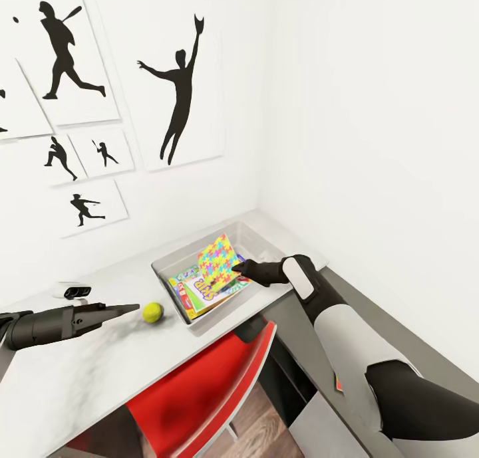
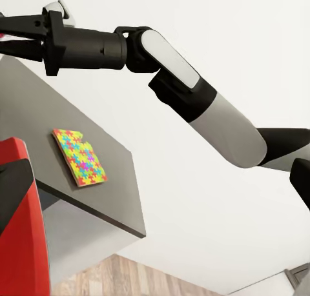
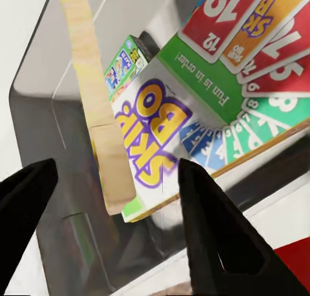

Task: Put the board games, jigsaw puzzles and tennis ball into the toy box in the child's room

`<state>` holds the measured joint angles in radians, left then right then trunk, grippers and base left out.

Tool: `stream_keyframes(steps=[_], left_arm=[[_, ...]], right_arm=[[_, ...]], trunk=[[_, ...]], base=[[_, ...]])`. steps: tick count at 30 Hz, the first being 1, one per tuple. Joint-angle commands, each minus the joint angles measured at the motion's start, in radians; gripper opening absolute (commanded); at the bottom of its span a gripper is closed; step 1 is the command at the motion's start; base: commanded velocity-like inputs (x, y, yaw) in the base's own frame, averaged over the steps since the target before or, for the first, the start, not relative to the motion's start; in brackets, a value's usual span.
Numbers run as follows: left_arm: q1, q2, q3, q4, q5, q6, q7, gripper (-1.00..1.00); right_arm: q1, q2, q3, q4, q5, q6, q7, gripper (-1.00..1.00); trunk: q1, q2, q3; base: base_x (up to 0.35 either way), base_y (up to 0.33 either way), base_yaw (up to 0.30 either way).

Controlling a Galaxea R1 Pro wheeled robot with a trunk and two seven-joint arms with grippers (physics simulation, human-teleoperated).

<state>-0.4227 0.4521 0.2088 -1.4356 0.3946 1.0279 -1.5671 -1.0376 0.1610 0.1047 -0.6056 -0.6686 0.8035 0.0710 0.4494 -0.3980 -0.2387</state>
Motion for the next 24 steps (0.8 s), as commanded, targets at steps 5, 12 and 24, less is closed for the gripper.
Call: stream_keyframes(steps=[5,12,24], left_arm=[[-0.001,0.000,0.000,0.000,0.000,0.011,-0.004,1.00],[-0.001,0.000,0.000,0.000,-0.001,0.011,-0.004,1.00],[-0.001,0.000,0.000,0.000,-0.002,0.011,-0.004,1.00]], right_arm=[[-0.001,-0.001,0.001,0.000,0.010,0.001,0.008,1.00],[-0.001,-0.001,0.001,0.000,0.010,0.001,0.014,1.00],[0.006,-0.015,-0.001,-0.081,0.002,0.012,0.042,1.00]], trunk=[[0.001,-0.002,-0.002],[0.001,-0.002,-0.002],[0.001,-0.002,-0.002]], base=[[0.000,0.000,0.000],[0.000,0.000,0.000],[0.000,0.000,0.000]])
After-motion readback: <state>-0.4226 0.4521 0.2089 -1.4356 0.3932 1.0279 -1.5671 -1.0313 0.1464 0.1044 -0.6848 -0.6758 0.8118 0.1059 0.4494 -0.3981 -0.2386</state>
